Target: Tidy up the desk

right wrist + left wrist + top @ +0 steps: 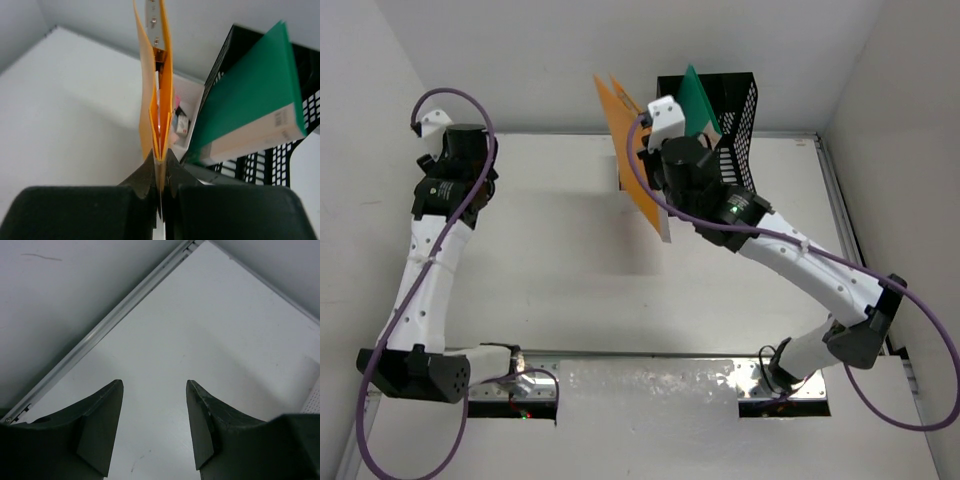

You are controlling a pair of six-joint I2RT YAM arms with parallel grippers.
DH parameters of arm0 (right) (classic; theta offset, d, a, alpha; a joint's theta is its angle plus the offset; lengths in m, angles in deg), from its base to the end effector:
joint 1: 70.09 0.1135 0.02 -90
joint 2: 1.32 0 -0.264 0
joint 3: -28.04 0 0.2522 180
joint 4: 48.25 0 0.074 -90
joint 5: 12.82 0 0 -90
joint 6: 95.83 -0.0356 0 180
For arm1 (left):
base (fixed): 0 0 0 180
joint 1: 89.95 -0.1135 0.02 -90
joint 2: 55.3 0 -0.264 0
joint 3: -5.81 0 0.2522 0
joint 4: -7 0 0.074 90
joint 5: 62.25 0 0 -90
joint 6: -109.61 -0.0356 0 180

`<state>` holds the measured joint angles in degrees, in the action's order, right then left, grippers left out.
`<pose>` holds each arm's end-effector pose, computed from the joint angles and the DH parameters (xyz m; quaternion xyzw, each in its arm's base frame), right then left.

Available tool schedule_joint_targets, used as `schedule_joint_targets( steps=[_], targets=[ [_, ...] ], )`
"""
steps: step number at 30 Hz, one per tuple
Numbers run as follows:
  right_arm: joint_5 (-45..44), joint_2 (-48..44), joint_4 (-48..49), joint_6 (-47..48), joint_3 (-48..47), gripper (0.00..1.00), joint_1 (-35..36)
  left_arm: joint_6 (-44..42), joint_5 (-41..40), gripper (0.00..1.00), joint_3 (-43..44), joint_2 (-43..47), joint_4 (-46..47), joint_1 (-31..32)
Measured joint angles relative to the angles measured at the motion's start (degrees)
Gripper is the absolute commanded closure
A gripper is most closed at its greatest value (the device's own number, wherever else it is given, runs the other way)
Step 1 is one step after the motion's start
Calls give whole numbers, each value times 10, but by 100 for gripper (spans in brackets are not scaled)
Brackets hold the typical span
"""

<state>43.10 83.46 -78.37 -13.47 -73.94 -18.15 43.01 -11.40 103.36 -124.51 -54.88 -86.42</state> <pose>0.2239 0.2536 0.4278 -0.1129 0.7615 0.0970 0.6309 0.2339 0.0081 0.4239 -0.2993 0.7903 0.1833 0.5022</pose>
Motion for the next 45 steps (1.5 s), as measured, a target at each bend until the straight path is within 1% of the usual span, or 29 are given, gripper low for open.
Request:
schedule_joint_targets(
  steps=[4,7,14,21,27,32,37,42,45],
  targets=[
    [-14,-1,14,6,-51,100,-21,0,9,49,-14,-10,-2,0],
    [-36,-7,37,14,-64,100,-36,0,13,49,-14,-13,0,0],
    [-88,-11,92,42,-52,100,-73,0,25,50,-20,-13,7,0],
    [-110,-10,130,47,-47,100,-110,-3,28,50,-29,-14,7,-1],
    [-111,-10,171,49,-32,100,-132,-5,28,50,-29,-16,8,-1],
    [-89,-3,206,21,17,100,-179,-5,28,50,-30,-22,7,-1],
    [-26,17,285,-4,120,100,-218,-7,28,50,-33,-22,8,-1],
    [35,72,333,-10,136,100,-226,-9,28,50,-44,-22,10,-1],
    [64,86,368,-9,137,100,-226,-10,28,50,-52,-23,10,-1]
  ],
)
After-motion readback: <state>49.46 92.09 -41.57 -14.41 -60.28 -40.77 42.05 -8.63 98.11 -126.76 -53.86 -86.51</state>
